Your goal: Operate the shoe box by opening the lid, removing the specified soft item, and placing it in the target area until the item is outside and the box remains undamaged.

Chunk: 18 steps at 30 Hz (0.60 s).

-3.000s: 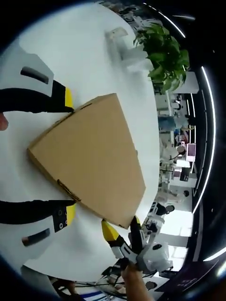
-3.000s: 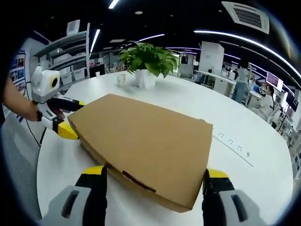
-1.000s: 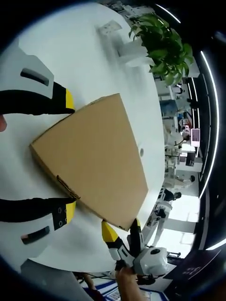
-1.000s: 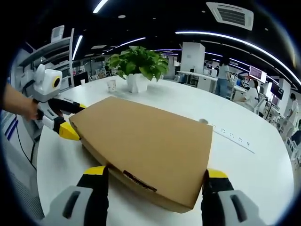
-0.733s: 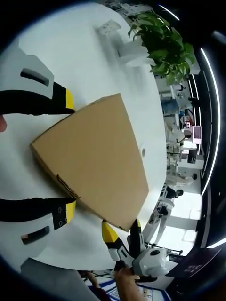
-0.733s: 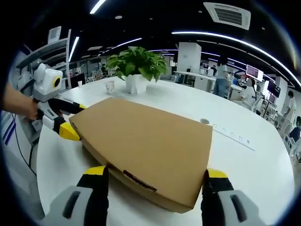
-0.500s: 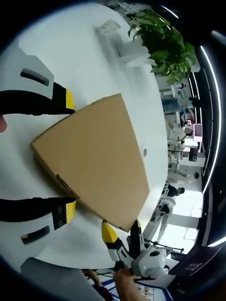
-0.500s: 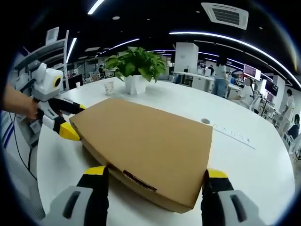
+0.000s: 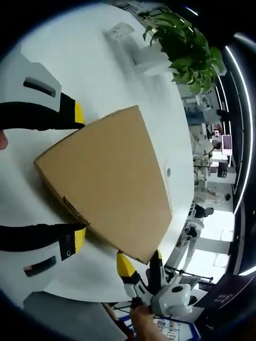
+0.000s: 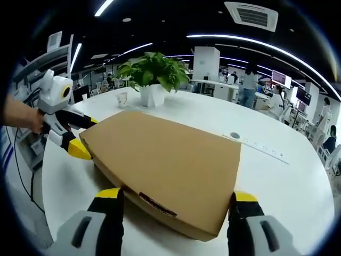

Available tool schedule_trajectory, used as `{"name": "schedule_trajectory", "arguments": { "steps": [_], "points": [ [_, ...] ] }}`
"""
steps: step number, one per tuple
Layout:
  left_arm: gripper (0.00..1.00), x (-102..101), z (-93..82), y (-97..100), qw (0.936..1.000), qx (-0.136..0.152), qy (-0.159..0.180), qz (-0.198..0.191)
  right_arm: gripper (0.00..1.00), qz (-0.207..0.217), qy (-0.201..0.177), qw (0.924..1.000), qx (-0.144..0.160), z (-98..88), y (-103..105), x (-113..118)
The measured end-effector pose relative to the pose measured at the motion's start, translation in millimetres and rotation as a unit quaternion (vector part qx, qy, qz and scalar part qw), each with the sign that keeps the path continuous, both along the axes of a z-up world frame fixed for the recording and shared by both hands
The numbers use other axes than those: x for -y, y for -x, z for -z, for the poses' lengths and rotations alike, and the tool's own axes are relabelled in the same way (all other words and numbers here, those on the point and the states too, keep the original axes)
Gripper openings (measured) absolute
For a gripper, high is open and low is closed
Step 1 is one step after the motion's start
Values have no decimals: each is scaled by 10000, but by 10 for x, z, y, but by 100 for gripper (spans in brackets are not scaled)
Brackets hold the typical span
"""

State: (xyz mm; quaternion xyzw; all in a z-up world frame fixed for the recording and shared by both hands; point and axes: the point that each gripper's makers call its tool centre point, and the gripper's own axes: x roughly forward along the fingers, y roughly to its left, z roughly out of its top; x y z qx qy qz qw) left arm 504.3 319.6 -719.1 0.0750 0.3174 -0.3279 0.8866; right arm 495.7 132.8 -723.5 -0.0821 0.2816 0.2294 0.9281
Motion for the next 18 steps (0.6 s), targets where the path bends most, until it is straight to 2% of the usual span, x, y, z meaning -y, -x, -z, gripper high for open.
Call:
{"name": "schedule_trajectory", "arguments": {
  "steps": [18],
  "points": [
    [72,-209,25,-4,9993,-92,-243,262,78,303,4,9995,-8,0,133,-247]
  ]
}}
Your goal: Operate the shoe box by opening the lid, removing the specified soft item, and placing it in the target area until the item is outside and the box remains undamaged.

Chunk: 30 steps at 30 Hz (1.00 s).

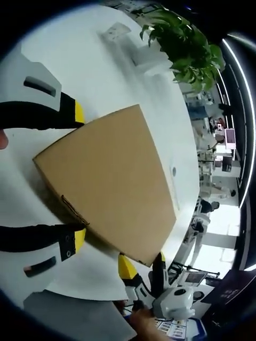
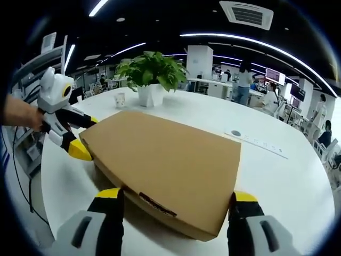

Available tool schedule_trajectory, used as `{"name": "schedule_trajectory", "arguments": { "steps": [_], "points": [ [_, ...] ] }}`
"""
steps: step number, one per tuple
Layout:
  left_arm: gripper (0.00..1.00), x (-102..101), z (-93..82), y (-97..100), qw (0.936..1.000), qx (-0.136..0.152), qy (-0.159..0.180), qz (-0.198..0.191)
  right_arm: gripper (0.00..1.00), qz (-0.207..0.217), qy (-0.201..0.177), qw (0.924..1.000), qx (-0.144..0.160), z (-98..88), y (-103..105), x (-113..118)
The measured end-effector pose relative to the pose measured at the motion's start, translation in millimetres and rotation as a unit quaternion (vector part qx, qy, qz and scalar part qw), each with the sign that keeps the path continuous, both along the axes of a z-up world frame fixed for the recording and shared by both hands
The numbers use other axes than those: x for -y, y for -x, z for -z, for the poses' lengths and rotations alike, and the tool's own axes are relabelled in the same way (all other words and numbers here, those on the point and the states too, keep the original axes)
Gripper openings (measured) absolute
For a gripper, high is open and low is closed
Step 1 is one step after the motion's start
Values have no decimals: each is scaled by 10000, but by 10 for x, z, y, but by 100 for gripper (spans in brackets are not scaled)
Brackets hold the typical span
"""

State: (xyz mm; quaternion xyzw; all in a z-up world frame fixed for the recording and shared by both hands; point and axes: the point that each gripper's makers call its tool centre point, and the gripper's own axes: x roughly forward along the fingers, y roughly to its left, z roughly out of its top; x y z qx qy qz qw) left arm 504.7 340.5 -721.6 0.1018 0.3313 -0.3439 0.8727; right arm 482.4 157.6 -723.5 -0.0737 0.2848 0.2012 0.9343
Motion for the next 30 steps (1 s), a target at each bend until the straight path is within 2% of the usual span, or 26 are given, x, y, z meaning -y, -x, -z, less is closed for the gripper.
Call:
{"name": "schedule_trajectory", "arguments": {
  "steps": [13,21,27,30],
  "points": [
    [72,-138,9,59,10000,-17,-36,-6,77,51,-5,10000,26,-4,87,-127],
    [72,-190,14,106,9999,37,-2,-128,77,-77,-8,10000,26,-9,75,-152],
    [73,-179,6,87,9999,28,-79,-100,76,-131,-70,9998,109,-12,83,-125],
    [74,-177,11,86,9997,-54,-214,-107,75,-188,-193,9992,288,-24,101,-100]
  ]
}}
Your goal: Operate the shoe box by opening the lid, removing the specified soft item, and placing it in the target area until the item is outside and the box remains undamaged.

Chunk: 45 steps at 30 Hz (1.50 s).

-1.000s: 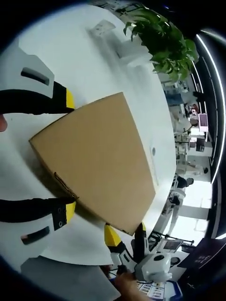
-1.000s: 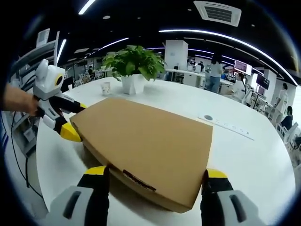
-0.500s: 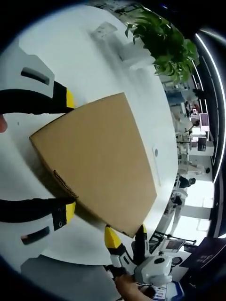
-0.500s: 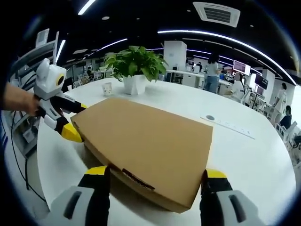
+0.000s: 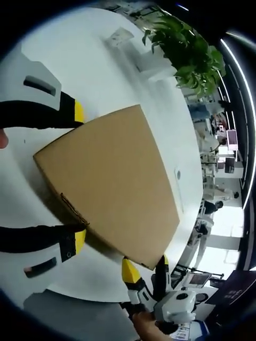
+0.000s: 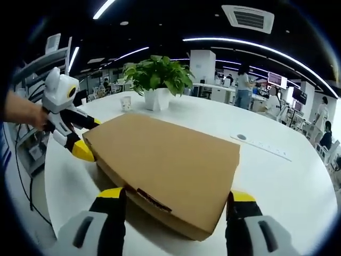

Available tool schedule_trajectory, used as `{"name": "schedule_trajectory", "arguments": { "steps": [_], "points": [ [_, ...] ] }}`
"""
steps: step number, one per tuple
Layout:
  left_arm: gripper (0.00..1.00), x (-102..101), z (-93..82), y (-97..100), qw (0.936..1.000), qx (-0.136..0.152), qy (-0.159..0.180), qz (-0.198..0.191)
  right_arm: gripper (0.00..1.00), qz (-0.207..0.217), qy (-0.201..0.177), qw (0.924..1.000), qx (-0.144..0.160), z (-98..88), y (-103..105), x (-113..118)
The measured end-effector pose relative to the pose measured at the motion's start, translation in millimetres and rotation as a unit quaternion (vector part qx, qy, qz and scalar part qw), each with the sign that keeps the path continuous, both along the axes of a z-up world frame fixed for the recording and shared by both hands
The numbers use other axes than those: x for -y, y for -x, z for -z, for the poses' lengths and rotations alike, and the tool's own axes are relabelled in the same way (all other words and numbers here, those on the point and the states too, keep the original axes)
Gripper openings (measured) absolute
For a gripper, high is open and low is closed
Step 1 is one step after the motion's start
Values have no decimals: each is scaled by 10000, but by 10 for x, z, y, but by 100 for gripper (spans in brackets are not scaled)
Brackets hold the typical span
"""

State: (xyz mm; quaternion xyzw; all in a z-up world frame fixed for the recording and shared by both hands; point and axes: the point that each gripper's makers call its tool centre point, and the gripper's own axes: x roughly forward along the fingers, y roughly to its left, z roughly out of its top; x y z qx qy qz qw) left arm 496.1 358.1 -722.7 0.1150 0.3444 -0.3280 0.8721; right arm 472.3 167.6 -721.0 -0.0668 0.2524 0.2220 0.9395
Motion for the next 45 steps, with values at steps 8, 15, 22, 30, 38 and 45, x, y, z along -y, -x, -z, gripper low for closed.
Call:
{"name": "schedule_trajectory", "arguments": {
  "steps": [8,15,22,30,38,45],
  "points": [
    [74,-16,-6,25,9998,184,78,-96,70,-172,60,9996,197,-6,18,27],
    [73,-25,-16,42,9992,304,136,-221,66,-338,116,9989,306,2,22,73],
    [71,-35,-22,65,9980,448,225,-381,63,-475,179,9983,297,39,37,100],
    [69,-39,-33,89,9963,595,318,-541,62,-475,150,9984,264,37,42,93],
    [68,-43,-37,82,9969,494,292,-540,60,-412,87,9990,161,21,51,92],
    [68,-39,-76,98,9968,472,321,-567,60,-353,35,9993,123,-25,70,92]
  ]
}}
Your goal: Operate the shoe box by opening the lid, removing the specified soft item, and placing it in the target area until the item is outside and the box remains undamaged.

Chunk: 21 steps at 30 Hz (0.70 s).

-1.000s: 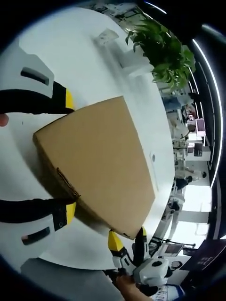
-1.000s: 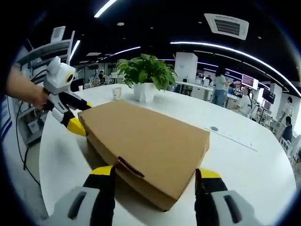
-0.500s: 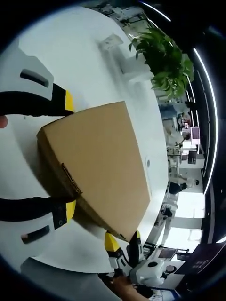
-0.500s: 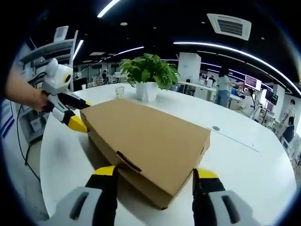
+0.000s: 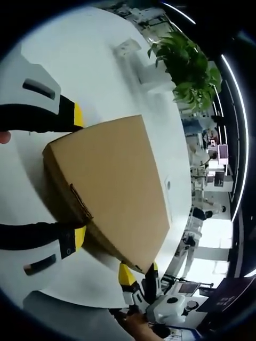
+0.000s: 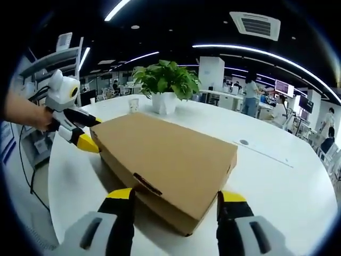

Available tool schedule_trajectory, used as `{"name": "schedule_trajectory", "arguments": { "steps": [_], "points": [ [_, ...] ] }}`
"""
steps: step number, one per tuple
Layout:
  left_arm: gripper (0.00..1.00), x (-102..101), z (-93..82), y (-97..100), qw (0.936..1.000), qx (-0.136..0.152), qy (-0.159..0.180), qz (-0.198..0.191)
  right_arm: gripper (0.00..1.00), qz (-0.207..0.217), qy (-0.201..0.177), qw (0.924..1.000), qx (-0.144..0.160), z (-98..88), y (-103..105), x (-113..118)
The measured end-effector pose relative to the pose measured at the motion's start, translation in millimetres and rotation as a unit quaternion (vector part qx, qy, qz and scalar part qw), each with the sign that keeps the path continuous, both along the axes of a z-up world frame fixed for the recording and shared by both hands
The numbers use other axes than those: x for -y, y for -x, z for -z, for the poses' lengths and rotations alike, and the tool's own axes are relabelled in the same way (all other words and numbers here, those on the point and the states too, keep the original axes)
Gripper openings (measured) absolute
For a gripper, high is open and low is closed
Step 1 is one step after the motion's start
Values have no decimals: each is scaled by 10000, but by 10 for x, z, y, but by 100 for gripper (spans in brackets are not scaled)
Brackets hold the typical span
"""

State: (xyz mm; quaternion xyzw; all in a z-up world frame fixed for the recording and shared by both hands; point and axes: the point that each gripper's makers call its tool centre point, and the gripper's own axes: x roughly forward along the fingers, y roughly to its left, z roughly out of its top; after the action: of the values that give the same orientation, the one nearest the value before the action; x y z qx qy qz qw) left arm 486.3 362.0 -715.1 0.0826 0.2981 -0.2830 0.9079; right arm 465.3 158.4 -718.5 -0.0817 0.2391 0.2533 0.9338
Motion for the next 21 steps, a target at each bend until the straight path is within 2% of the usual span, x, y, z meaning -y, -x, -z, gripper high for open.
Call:
{"name": "schedule_trajectory", "arguments": {
  "steps": [11,21],
  "points": [
    [67,-10,-109,6,9999,-27,91,-56,59,44,-97,9999,-91,-119,14,-7],
    [68,-12,-224,8,9999,-38,141,-47,57,22,-185,9998,-12,-245,27,8]
  ]
}}
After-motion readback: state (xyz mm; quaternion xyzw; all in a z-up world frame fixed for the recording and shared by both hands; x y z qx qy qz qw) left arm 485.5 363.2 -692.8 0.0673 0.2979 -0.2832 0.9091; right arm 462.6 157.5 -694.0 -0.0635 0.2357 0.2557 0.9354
